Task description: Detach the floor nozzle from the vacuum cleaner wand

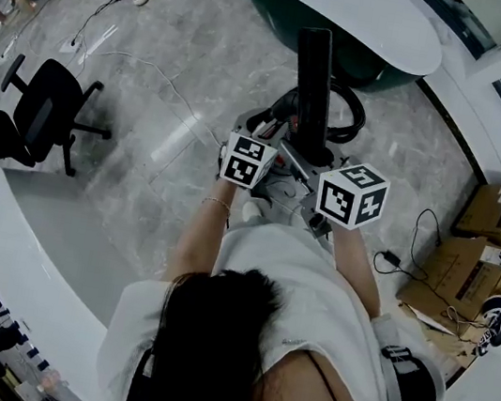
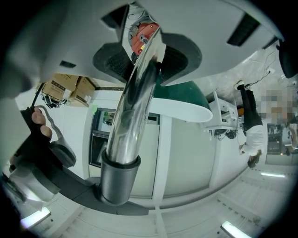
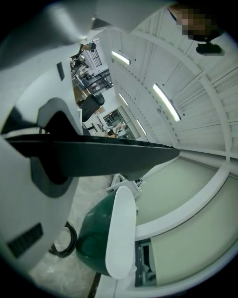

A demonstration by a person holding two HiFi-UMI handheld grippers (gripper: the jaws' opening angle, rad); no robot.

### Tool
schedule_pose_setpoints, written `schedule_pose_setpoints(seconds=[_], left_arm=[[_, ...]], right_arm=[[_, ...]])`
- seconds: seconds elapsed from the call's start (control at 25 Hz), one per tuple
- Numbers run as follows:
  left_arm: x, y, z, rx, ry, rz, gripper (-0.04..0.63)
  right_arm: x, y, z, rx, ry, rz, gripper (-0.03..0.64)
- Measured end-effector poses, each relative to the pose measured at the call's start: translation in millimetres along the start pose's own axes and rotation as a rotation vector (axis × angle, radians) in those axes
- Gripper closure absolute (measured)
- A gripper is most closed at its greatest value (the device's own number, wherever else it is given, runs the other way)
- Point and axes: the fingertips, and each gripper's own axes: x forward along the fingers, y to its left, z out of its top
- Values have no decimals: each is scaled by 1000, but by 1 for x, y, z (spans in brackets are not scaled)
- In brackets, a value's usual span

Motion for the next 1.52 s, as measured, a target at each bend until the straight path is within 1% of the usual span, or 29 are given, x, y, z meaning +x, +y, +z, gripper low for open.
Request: schedule_pose_setpoints(seconds=[0.12,0.24,0.32,0.4,0.48,0.6,0.92,1.24,1.44,1.52], left_arm=[[0,-2,3,7,0,0,419],[1,-1,3,2,0,5,419],[0,4,3,-17,-7,15,419],[-1,8,5,-30,-13,15,419],[-2,8,6,-33,-12,13,419],[-1,6,6,-38,-14,16,419],[-2,9,5,-46,-23,15,419],[-1,8,5,-76,-29,22,419],[-5,7,2,-69,-25,38,416],[-8,8,3,-66,-22,38,403]], right_arm=[[-2,-1,0,13,-1,-4,502],[-2,0,2,-46,-7,-36,500],[-7,5,16,-98,-60,-34,502],[-16,7,37,-114,-114,-14,502],[-22,4,52,-118,-132,-10,502],[-27,1,58,-114,-148,-13,502],[-23,0,56,-108,-154,-8,502],[-23,-4,60,-88,-164,2,502],[-25,-4,60,-88,-164,15,502],[-24,-3,60,-86,-164,17,502]])
